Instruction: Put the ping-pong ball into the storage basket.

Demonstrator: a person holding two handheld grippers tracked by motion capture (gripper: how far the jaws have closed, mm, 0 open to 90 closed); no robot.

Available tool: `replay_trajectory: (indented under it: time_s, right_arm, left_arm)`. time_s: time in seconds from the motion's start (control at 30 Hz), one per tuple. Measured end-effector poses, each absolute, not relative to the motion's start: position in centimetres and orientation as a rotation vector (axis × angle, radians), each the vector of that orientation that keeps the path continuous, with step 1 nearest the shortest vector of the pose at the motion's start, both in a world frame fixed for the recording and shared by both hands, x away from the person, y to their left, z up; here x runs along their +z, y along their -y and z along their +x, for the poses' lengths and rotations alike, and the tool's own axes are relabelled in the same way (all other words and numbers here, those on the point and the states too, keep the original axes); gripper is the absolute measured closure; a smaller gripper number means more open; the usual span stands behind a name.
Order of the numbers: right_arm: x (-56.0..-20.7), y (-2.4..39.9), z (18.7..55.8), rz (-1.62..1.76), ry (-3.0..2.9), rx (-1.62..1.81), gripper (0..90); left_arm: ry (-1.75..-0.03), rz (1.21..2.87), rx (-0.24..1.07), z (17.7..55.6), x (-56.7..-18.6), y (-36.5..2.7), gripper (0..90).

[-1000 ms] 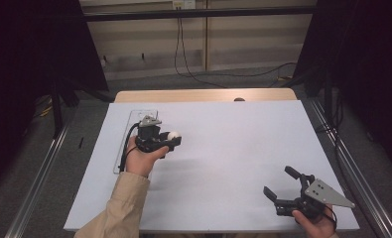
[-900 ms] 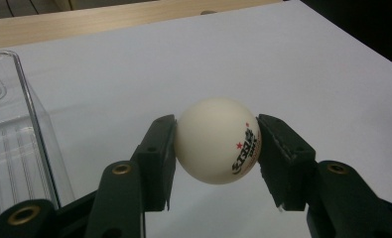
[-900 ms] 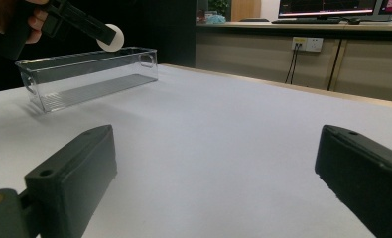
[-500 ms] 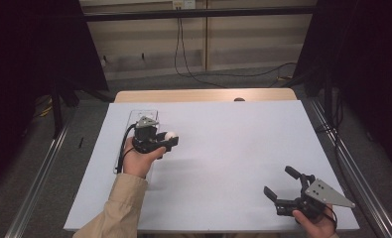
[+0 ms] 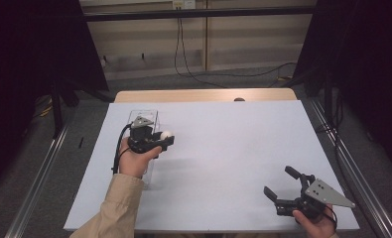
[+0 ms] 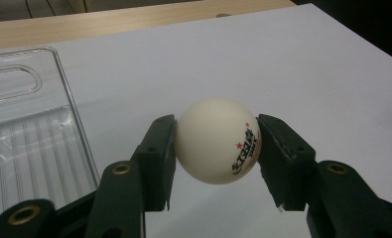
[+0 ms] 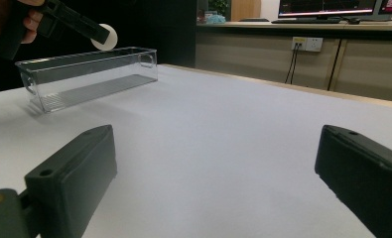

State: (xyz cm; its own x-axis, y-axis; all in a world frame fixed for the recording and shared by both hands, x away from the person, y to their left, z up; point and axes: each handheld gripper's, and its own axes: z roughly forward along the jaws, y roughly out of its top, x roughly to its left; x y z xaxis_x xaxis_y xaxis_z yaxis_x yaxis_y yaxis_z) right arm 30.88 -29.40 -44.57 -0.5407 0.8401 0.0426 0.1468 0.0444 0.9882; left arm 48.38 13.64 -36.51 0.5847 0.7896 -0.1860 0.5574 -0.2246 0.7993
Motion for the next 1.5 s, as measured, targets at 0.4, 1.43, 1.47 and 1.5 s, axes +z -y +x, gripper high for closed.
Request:
replay_trajectory:
  time_s: [0.4, 1.43, 1.47, 1.5]
  right_arm:
    - [-44.6, 29.4, 30.9, 0.993, -1.748, 1.543, 2.3]
    - [-44.5, 29.4, 30.8, 1.002, -1.740, 1.552, 2.3]
    - [-44.5, 29.4, 30.8, 0.999, -1.745, 1.551, 2.3]
    - [-44.5, 29.4, 30.8, 1.002, -1.740, 1.552, 2.3]
  left_arm:
    - [-1.089, 1.919, 0.334, 48.3, -36.5, -14.4, 51.2]
    - [-1.098, 1.904, 0.337, 48.3, -36.4, -15.2, 51.2]
    - [-1.105, 1.892, 0.337, 48.2, -36.5, -15.2, 51.2]
    - [-1.107, 1.895, 0.342, 48.2, -36.5, -15.3, 51.2]
